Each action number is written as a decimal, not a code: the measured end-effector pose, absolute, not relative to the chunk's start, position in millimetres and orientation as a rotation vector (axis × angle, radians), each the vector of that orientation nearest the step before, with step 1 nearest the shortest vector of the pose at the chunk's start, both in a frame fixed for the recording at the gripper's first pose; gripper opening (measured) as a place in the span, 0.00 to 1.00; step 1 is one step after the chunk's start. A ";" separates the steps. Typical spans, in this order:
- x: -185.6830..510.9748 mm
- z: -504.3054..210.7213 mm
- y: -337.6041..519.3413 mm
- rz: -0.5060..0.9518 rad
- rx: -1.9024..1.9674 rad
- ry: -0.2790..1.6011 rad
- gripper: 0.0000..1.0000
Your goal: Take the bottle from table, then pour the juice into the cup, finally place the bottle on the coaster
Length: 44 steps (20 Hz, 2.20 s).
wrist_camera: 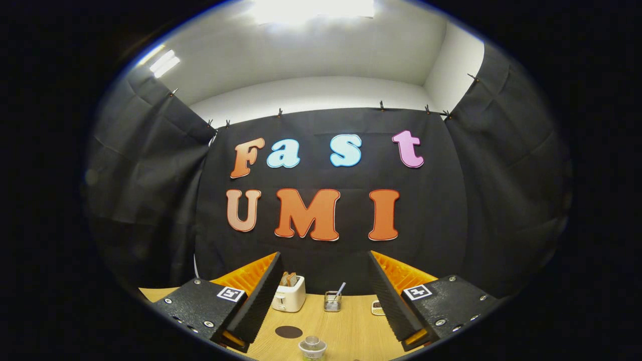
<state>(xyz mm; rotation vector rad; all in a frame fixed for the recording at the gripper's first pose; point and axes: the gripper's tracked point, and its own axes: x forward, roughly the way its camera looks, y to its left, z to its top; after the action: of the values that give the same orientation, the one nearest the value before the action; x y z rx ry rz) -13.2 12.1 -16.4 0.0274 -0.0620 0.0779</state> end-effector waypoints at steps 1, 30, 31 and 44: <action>-14.3 -27.4 14.3 0.085 0.033 -0.055 0.99; -17.9 -321.4 44.8 0.120 -0.031 0.279 0.98; -17.1 -328.7 45.2 0.118 -0.025 0.295 0.98; -10.1 -381.4 44.2 0.047 0.019 0.457 0.63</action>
<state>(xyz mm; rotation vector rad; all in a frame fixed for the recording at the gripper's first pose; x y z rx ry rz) -10.1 44.2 -381.4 0.0192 0.4572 0.0474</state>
